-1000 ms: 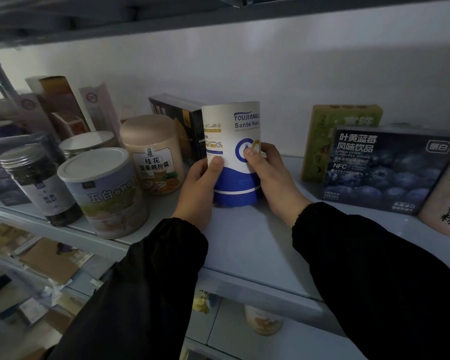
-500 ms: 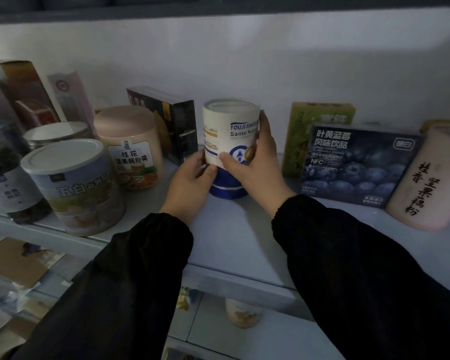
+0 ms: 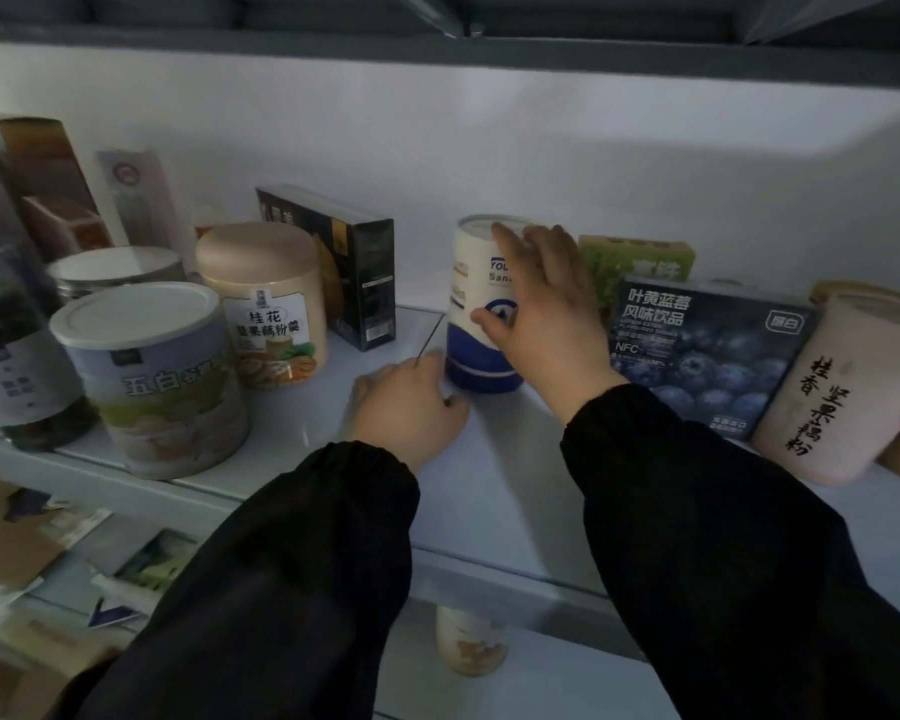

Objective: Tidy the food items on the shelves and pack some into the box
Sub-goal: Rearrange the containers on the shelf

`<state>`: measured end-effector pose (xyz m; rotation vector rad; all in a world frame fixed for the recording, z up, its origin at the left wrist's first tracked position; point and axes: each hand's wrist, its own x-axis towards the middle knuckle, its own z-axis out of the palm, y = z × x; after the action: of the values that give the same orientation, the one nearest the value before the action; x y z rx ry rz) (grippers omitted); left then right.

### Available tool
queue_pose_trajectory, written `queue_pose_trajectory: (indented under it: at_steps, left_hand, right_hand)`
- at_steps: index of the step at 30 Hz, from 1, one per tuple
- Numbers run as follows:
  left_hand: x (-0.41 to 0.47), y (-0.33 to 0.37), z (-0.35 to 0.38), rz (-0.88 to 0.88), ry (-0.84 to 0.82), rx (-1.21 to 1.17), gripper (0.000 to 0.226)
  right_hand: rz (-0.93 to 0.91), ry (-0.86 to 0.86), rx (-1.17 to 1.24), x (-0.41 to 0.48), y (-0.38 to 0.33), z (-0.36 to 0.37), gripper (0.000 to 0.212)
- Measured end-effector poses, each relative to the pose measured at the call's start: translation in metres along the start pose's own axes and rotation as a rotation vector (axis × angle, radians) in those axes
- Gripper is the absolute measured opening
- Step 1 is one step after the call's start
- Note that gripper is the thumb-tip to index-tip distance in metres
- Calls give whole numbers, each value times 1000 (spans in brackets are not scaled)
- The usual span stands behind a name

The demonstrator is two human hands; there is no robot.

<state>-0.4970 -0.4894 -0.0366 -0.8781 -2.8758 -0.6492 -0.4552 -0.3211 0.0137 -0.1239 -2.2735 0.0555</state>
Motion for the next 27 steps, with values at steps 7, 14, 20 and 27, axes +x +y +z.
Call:
queue_pose_trajectory:
  at_steps: [7,14,20,27]
  left_hand:
    - [-17,-5,-4,30,-379,246,75]
    - [-46,-42,-19,-11,-333,294,83]
    - [-60,-45,-27,-104,-322,266,85]
    - [-61,-60,-33,-25,-271,200,76]
  right_hand:
    - [84,-170,-105,-22,8,17,93]
    - [182,-435,-95,-39,4,20,82]
    - [199,-606,-118,-43,1,21,80]
    - [157,-559,-28,-41,-15,18,46]
